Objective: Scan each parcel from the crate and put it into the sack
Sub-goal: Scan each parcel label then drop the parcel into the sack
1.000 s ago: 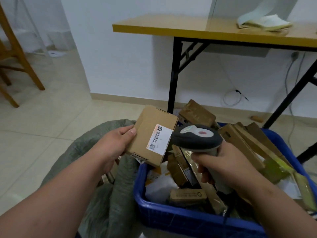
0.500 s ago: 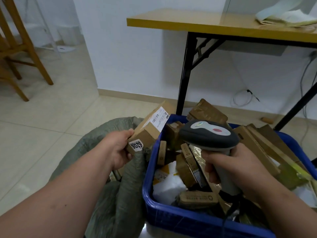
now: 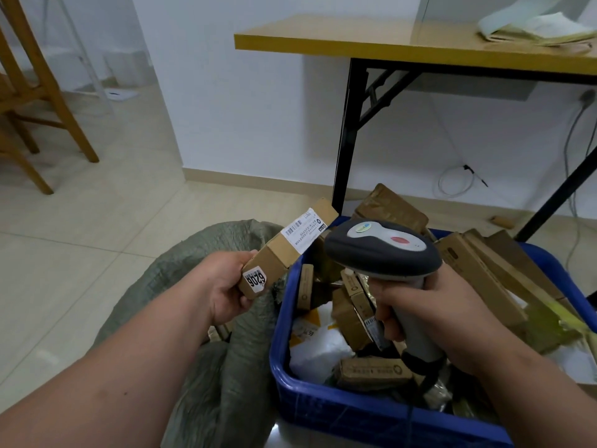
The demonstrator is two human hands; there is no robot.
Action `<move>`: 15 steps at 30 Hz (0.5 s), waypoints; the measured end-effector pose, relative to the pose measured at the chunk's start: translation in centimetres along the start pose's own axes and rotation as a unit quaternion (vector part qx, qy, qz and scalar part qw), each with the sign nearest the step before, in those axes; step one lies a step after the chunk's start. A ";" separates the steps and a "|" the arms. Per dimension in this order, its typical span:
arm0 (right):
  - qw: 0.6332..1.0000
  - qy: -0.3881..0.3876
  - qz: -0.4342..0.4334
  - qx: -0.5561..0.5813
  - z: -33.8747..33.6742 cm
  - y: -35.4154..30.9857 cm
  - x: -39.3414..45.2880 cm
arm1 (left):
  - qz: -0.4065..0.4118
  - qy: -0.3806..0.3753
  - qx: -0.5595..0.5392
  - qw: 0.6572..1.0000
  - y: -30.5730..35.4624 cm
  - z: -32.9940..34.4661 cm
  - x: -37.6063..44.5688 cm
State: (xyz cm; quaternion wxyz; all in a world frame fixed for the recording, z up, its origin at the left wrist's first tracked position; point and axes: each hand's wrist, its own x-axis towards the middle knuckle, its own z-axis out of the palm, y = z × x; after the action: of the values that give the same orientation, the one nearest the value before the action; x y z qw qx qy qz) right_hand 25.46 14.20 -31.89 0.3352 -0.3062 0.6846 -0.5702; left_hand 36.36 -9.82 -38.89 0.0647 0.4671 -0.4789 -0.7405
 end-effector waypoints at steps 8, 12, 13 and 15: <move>0.999 -0.039 -0.024 -0.017 -0.3 0.5 0.4 | 0.013 0.025 0.019 0.999 0.1 -0.1 -0.1; 0.998 -0.047 -0.029 -0.037 -0.5 0.9 0.6 | 0.014 0.032 0.025 0.999 0.1 -0.1 -0.4; 0.997 -0.049 -0.031 -0.041 -0.5 1.0 0.6 | 0.014 0.034 0.026 0.999 0.1 -0.1 -0.4; 0.997 -0.051 -0.035 -0.041 -0.5 1.1 0.7 | 0.013 0.036 0.028 0.999 0.1 -0.2 -0.5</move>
State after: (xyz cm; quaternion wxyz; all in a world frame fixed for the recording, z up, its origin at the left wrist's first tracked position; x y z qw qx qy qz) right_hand 24.60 14.11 -33.00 0.3369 -0.3725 0.6782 -0.5365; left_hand 36.71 -9.72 -38.50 0.0787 0.4886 -0.5029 -0.7087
